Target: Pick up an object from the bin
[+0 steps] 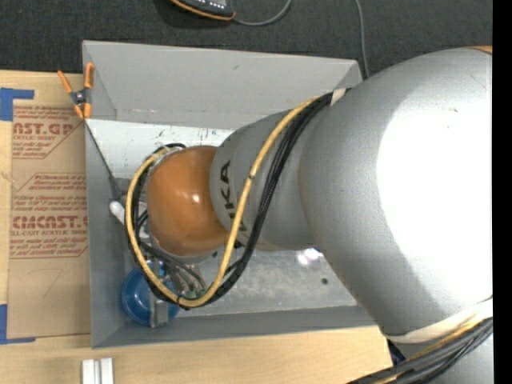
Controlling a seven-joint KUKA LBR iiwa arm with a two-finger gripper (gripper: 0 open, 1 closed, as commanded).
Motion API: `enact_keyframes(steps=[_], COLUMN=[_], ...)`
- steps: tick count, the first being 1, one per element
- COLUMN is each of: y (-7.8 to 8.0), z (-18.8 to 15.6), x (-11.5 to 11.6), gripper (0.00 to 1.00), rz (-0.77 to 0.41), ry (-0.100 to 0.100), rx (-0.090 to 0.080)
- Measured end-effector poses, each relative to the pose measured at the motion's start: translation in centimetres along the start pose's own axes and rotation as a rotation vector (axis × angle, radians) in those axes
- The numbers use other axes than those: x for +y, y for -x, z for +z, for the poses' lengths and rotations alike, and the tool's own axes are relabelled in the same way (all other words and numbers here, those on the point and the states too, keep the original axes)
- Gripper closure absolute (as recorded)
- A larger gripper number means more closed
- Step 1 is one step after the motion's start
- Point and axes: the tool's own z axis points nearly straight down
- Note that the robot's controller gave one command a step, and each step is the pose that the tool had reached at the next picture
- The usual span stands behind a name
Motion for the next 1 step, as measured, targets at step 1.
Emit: enact_keyframes(steps=[1], y=[0.06], z=[2.68], x=[-2.13], gripper=[0.00], rz=[-0.201], ry=[0.001], rx=[-0.025])
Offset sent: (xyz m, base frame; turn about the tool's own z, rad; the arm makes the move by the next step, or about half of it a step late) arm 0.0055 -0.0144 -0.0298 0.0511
